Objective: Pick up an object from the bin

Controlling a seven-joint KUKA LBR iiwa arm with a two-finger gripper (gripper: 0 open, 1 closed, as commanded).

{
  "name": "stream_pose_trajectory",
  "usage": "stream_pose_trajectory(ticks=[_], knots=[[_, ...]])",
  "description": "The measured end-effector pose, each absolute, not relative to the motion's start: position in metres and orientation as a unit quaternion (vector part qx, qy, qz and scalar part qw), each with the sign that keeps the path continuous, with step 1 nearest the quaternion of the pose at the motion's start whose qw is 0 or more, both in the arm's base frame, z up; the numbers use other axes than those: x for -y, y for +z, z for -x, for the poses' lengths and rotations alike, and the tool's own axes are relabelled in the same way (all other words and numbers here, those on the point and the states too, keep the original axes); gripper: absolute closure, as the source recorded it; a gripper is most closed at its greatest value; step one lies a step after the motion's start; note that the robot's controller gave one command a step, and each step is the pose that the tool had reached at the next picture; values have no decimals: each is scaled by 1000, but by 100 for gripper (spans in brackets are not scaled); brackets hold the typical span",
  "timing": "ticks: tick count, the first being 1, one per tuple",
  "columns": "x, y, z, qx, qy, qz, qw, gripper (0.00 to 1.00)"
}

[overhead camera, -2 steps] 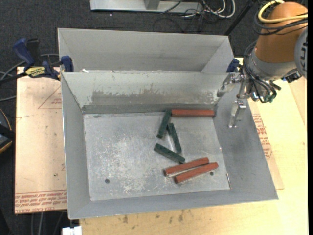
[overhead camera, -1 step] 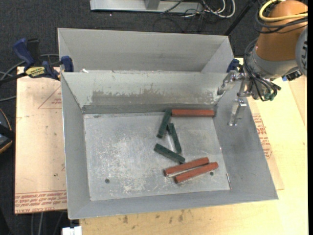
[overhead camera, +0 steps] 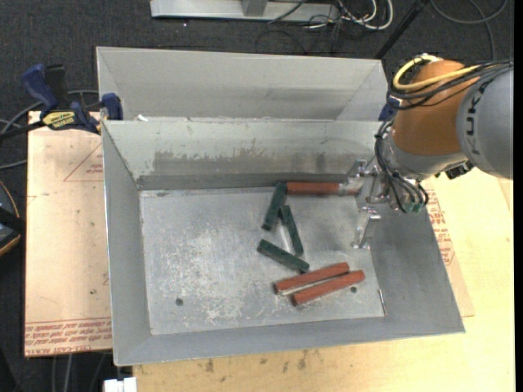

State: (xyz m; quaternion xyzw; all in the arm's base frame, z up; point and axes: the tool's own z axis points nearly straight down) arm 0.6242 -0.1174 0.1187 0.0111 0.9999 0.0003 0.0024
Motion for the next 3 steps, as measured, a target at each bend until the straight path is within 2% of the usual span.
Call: stream_pose_trajectory(ticks=[1, 2, 3], knots=[[106, 92, -613, -1000, 1, -18, -3, 0], [99, 80, -572, -1000, 0, 17, 2, 0], [97, 75, -562, -1000, -1, 25, 9, 0]])
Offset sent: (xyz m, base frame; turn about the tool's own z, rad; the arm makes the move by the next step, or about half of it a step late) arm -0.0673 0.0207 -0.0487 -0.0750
